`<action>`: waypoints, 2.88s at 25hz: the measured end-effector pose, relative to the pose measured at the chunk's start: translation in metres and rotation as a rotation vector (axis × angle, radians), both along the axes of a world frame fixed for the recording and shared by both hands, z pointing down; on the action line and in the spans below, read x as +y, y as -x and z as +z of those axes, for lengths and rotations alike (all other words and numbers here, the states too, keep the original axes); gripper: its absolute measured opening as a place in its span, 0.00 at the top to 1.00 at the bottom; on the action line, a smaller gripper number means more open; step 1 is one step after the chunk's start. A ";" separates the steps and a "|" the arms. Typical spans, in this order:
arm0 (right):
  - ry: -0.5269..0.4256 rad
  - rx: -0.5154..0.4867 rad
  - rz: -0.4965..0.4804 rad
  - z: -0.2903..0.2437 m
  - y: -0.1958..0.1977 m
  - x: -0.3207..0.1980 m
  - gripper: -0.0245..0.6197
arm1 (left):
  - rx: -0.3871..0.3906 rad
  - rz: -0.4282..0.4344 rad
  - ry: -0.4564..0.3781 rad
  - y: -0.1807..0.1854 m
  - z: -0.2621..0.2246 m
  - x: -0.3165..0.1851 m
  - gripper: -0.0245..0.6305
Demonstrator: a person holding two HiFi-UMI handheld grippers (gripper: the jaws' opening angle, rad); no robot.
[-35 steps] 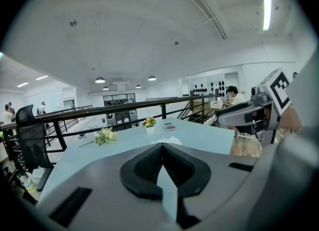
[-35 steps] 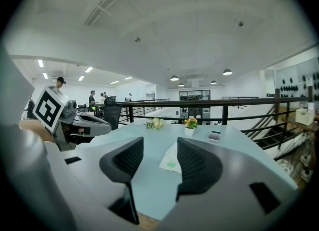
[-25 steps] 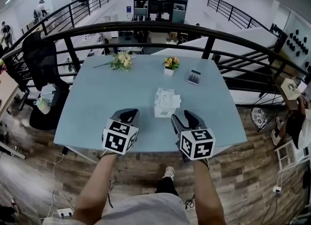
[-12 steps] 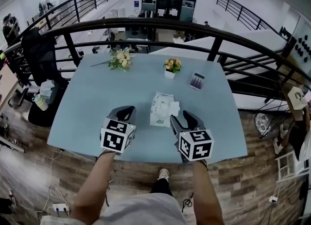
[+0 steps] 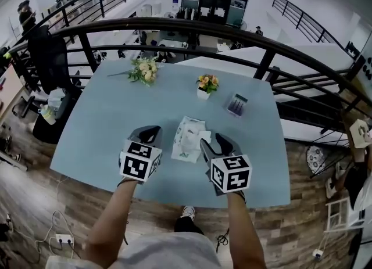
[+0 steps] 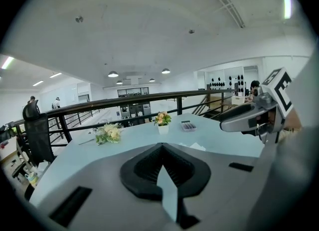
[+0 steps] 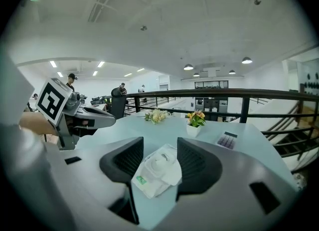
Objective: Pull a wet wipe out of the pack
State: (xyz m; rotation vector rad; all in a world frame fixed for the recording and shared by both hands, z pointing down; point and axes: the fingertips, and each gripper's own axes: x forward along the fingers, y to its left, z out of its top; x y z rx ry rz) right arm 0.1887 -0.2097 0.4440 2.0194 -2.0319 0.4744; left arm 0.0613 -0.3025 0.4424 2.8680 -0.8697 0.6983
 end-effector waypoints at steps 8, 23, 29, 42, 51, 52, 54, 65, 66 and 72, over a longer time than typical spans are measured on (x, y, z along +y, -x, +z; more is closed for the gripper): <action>0.054 -0.001 -0.096 0.020 -0.007 -0.015 0.66 | -0.025 -0.036 0.020 -0.016 0.015 -0.004 0.97; 0.136 0.017 -0.311 0.060 -0.012 -0.042 0.66 | -0.109 -0.099 0.038 -0.033 0.044 -0.006 0.97; 0.170 0.014 -0.380 0.079 -0.010 -0.053 0.66 | -0.123 -0.124 0.045 -0.039 0.055 -0.013 0.97; 0.250 -0.003 -0.503 0.114 0.002 -0.074 0.66 | -0.132 -0.192 0.051 -0.035 0.064 -0.028 0.97; 0.291 -0.011 -0.537 0.129 0.006 -0.080 0.68 | -0.147 -0.214 0.055 -0.031 0.072 -0.034 0.97; 0.295 -0.012 -0.540 0.130 0.006 -0.080 0.69 | -0.147 -0.218 0.060 -0.030 0.073 -0.034 0.97; 0.305 -0.013 -0.541 0.132 0.006 -0.079 0.71 | -0.146 -0.226 0.068 -0.028 0.075 -0.034 0.97; 0.318 0.001 -0.546 0.140 0.002 -0.078 0.86 | -0.165 -0.222 0.072 -0.031 0.084 -0.034 0.97; 0.319 0.001 -0.546 0.140 0.002 -0.078 0.87 | -0.165 -0.223 0.072 -0.031 0.084 -0.034 0.97; 0.328 0.010 -0.545 0.141 0.003 -0.077 0.90 | -0.164 -0.221 0.071 -0.030 0.083 -0.033 0.97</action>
